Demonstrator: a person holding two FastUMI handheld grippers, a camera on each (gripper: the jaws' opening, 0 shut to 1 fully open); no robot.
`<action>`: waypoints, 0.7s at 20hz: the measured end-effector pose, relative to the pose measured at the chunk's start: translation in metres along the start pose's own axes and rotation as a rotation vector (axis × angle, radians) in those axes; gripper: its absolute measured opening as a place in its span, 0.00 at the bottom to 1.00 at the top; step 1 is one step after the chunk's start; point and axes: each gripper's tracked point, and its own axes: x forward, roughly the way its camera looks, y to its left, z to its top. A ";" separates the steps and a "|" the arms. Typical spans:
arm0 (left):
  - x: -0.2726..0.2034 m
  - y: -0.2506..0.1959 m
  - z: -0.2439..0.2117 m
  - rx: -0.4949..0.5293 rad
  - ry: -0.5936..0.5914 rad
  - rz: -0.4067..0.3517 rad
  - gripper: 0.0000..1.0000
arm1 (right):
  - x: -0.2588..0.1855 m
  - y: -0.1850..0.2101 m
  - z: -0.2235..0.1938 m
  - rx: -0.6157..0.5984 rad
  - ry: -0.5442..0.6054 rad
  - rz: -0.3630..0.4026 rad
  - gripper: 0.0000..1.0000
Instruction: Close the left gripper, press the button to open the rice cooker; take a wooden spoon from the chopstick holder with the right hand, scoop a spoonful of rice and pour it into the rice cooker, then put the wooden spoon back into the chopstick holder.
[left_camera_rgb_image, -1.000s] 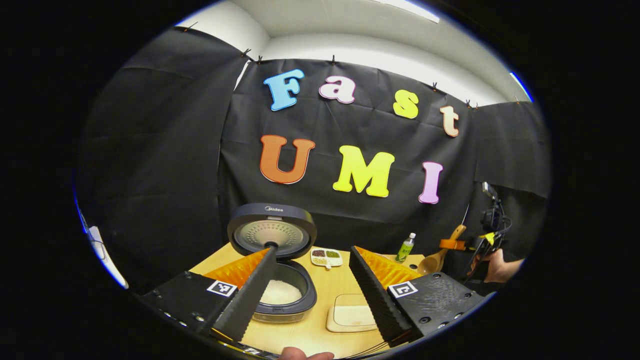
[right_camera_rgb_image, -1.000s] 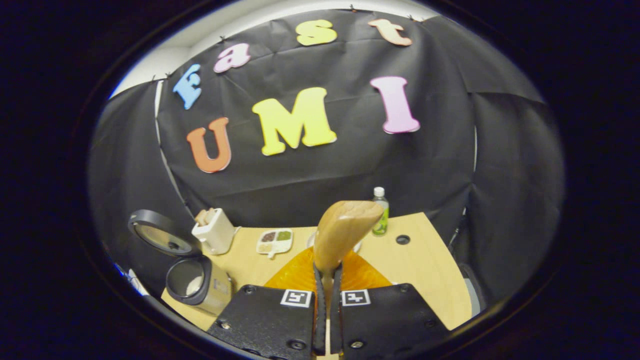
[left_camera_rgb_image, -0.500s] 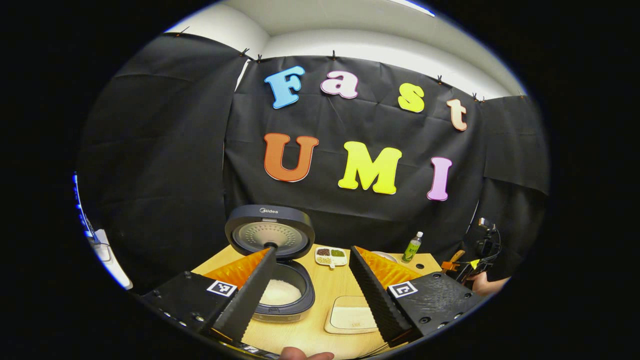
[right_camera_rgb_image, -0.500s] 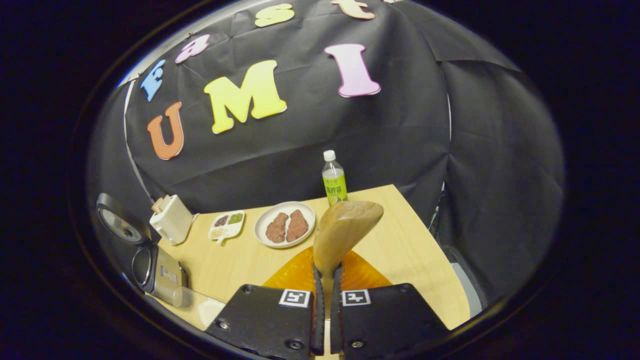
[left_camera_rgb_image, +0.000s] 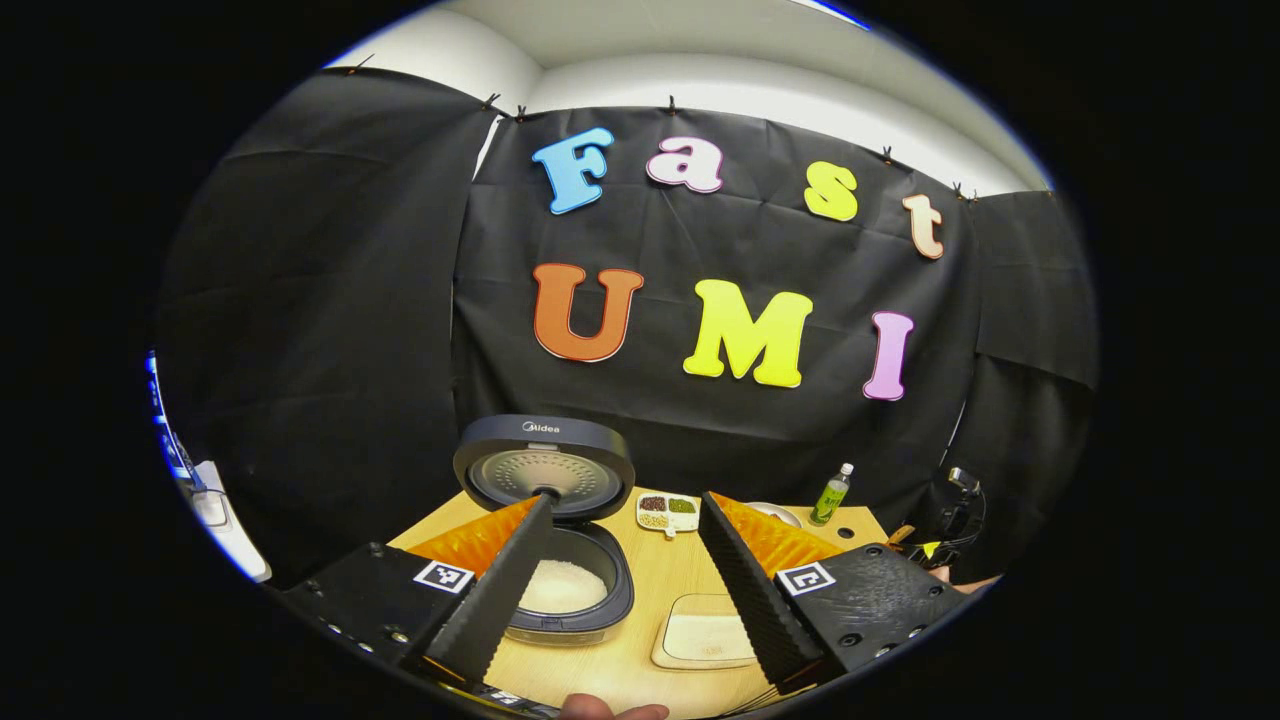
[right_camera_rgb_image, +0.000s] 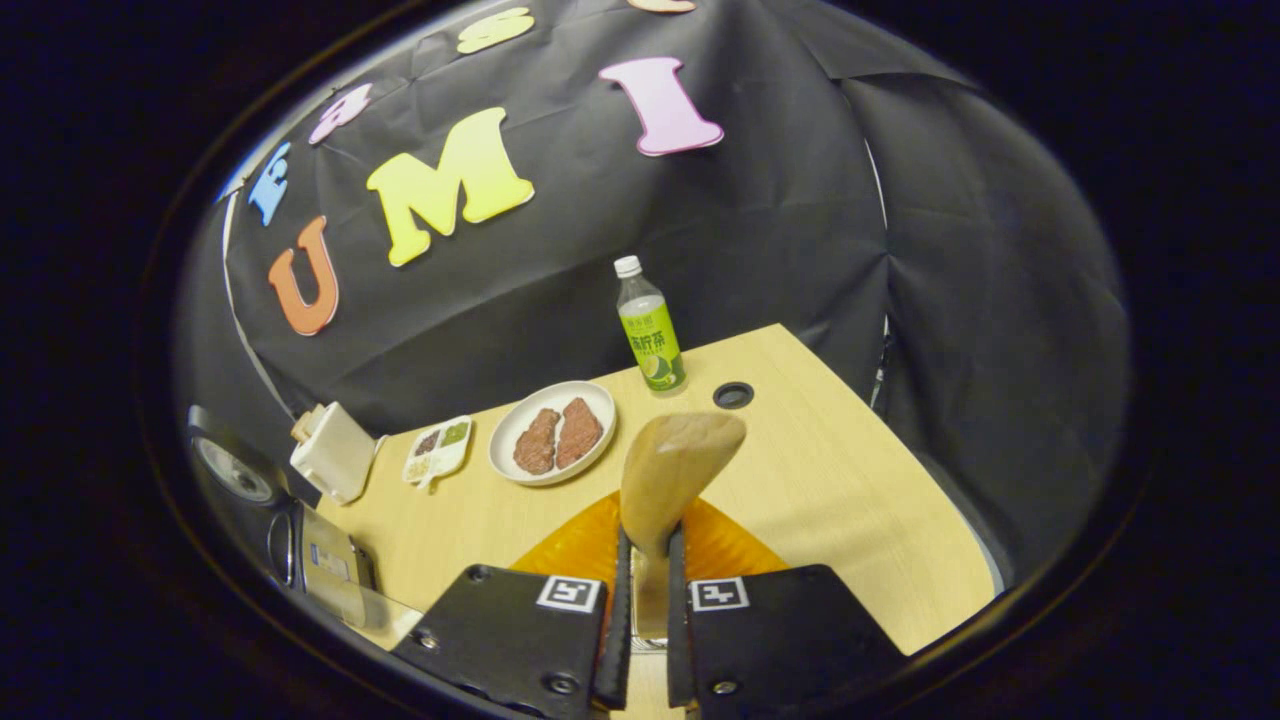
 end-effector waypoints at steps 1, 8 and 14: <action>0.001 0.003 0.001 0.012 -0.003 0.000 0.95 | -0.004 0.001 0.007 -0.002 -0.023 0.005 0.27; 0.013 0.016 0.017 0.027 -0.038 -0.011 0.95 | -0.064 0.009 0.075 -0.048 -0.206 0.005 0.81; 0.031 0.033 0.040 0.043 -0.073 0.007 0.95 | -0.124 0.028 0.108 -0.106 -0.315 0.026 0.97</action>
